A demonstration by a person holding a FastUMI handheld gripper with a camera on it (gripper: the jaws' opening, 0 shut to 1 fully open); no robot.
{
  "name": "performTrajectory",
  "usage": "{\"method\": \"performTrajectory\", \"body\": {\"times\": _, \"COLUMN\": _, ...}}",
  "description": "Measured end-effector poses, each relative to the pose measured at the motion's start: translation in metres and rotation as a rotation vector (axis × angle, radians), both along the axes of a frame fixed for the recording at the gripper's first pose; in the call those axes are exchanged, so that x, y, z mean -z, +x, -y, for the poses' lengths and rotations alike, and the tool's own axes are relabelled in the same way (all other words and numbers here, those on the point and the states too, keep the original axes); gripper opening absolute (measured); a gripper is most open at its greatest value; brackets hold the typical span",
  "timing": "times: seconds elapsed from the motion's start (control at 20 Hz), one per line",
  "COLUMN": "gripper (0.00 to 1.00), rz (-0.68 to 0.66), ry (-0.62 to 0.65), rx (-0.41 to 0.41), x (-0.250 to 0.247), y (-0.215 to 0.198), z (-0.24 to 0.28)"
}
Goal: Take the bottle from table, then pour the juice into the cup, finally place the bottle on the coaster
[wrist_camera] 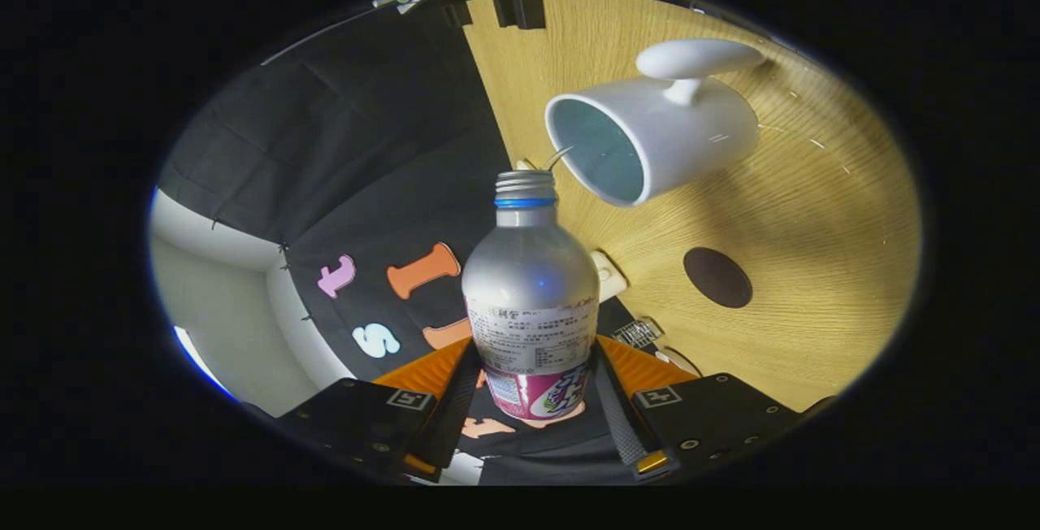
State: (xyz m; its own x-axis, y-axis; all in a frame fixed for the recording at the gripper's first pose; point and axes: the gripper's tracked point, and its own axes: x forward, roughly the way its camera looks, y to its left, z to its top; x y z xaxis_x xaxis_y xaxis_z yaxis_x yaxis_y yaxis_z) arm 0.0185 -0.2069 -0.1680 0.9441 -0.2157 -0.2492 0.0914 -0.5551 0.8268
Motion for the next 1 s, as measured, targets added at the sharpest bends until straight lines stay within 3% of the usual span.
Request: {"method": "performTrajectory", "body": {"times": 1.0, "gripper": 0.75, "rz": 0.018, "ry": 0.059, "rx": 0.022, "x": -0.0038, "y": 0.0073, "z": 0.0046}}
